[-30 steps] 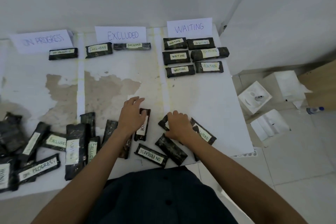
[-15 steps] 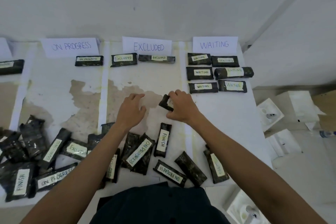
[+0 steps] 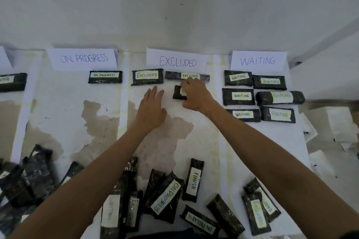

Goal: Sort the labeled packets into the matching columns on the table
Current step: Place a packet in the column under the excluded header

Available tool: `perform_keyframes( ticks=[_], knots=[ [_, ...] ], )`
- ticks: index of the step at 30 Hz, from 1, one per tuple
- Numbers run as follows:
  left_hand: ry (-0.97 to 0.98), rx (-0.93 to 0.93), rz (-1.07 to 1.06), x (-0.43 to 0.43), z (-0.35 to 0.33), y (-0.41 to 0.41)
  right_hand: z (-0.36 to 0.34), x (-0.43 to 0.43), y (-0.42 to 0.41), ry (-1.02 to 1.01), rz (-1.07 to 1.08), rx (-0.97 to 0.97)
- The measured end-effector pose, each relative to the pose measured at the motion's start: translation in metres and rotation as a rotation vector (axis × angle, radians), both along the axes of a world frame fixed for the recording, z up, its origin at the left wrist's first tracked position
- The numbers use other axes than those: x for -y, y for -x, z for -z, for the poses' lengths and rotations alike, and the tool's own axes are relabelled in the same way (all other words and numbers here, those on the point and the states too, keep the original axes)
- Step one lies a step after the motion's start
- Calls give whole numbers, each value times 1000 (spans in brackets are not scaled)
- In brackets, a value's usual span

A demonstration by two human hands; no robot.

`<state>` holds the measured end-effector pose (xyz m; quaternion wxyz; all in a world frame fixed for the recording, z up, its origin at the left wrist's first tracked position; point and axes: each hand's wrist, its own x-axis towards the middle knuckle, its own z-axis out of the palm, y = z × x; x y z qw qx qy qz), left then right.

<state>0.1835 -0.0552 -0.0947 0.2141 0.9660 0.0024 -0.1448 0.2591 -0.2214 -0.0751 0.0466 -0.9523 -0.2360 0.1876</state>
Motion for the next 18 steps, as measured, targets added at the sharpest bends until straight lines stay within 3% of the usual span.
perform_keyframes(
  ticks=[10, 18],
  knots=[
    [-58, 10, 2, 7, 20, -7, 14, -3, -4, -42, 28, 26],
    [-33, 63, 65, 15, -2, 12, -11, 10, 19, -2, 4, 60]
  ],
)
